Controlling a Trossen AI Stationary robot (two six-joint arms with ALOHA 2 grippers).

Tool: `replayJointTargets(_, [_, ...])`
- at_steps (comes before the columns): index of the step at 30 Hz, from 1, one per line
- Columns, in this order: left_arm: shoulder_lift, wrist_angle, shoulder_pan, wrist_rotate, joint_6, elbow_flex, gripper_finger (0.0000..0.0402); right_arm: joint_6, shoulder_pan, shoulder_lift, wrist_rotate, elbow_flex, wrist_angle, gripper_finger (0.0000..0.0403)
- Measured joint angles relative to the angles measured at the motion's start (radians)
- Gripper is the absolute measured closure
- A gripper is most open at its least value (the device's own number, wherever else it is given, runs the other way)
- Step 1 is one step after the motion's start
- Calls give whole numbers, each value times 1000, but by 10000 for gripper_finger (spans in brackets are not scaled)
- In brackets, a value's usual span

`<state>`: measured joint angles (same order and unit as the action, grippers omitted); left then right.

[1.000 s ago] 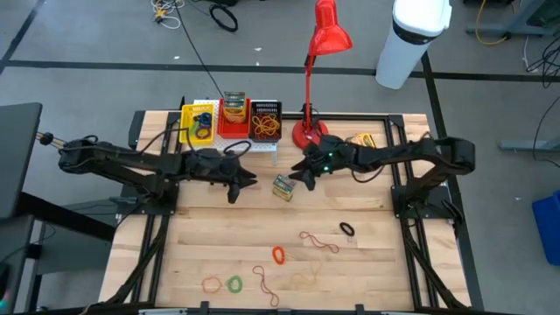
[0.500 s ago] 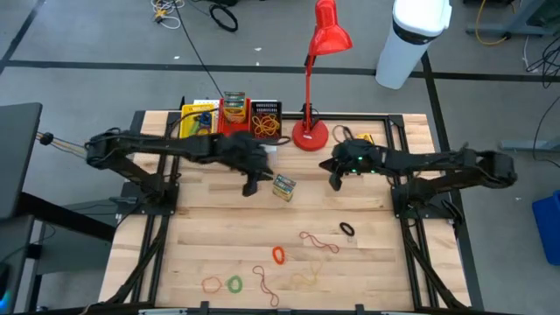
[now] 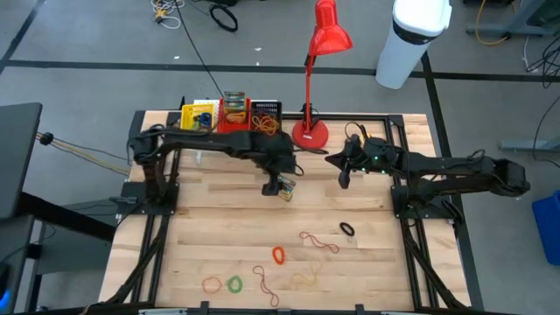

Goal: Pick & Place Office Desk Supplies
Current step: Put the crayon box into the red bin on the shelf

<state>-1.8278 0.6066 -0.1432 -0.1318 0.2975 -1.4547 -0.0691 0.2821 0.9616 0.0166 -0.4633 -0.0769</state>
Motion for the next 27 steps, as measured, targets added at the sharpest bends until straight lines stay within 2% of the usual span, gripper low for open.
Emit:
replayJointTargets(8, [-101,61,14,5,34,-75,62,23,0,-2,-10,1,20,397])
replayJointTargets(16, [-102,98,50,59,118,-76,66,25,0,-3,-9,1,16,386])
replayJointTargets(21, [-102,103,48,122,138,-73,76,25,0,-3,-6,1,12,397])
replayJointTargets(27, [-101,98,31,129,144,-73,92,25,0,-2,-6,1,11,391])
